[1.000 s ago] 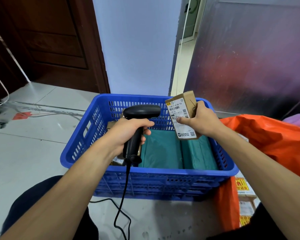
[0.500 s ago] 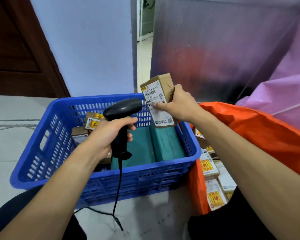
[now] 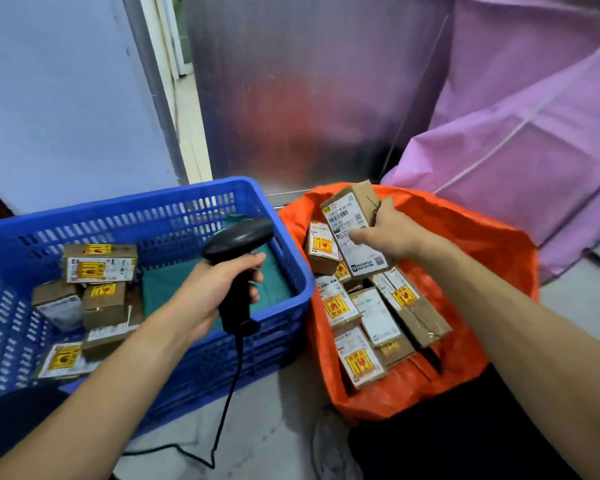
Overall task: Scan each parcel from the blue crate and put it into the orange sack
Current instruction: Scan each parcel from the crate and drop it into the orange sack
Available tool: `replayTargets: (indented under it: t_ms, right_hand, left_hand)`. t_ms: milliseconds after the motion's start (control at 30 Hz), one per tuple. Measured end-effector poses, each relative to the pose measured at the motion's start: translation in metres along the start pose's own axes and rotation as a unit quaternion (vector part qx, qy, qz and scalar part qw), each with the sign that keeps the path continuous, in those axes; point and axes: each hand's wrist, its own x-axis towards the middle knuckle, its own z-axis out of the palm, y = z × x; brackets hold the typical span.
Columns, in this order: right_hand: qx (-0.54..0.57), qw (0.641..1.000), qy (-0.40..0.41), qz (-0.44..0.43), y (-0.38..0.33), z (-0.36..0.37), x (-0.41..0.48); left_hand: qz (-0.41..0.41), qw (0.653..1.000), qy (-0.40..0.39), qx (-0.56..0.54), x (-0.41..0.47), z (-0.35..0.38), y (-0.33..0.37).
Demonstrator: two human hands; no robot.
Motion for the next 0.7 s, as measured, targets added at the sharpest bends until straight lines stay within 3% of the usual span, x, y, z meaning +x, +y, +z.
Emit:
replayTargets:
  t_ms: [133,267,433,700]
  right_hand:
    - [0.09,0.99,-0.066,0.09,0.036,-0.013,-0.003]
    - [0.105,0.985,-0.102,0.088,0.059,-0.011,0.005]
    - [0.103,0.983,-0.091,0.122,0.079,0.001,0.021]
    - [0.116,0.966,-0.112,0.204,0.086,0.029,0.031]
  left_hand:
    - [-0.028,0.999,-0.008,0.025,0.008,0.019,-0.016]
    - [-0.047,0.998,0.013,0.027,0.015,0.033,-0.027]
    - [-0.038,0.998,0.043,0.001,0.019,0.041,-0.036]
    - [-0.049,0.998,0.02,0.044,0.02,0.036,-0.04]
